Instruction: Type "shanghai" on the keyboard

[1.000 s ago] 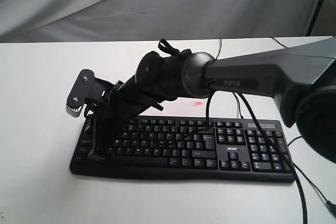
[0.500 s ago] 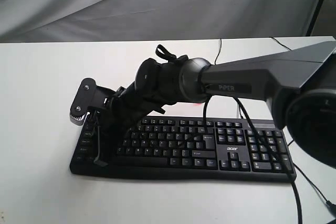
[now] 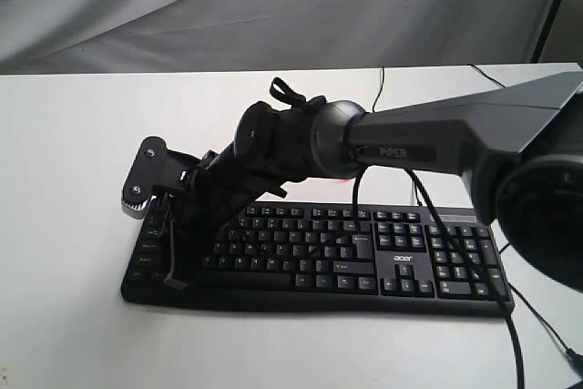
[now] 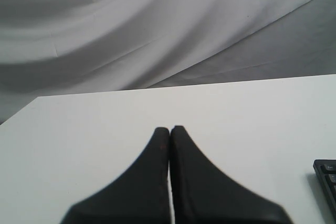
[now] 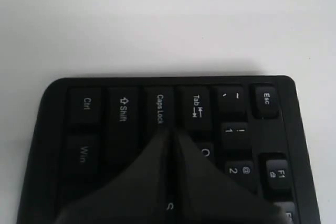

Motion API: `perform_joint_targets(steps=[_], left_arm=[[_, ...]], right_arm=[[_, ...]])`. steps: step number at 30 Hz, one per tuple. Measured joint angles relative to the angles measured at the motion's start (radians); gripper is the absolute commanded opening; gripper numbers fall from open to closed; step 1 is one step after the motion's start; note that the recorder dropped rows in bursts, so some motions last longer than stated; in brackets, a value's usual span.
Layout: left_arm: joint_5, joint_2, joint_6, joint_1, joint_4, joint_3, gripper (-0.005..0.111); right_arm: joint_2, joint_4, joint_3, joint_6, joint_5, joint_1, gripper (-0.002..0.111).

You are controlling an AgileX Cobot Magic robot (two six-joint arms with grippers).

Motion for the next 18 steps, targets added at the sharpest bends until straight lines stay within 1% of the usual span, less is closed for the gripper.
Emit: perform_joint_targets(steps=[18], left_arm=[[0.000,0.000,0.000,0.000,0.000,0.000,0.001]], right_arm=[[0.006,-0.002,0.000,-0.007,0.007,0.000,0.000]])
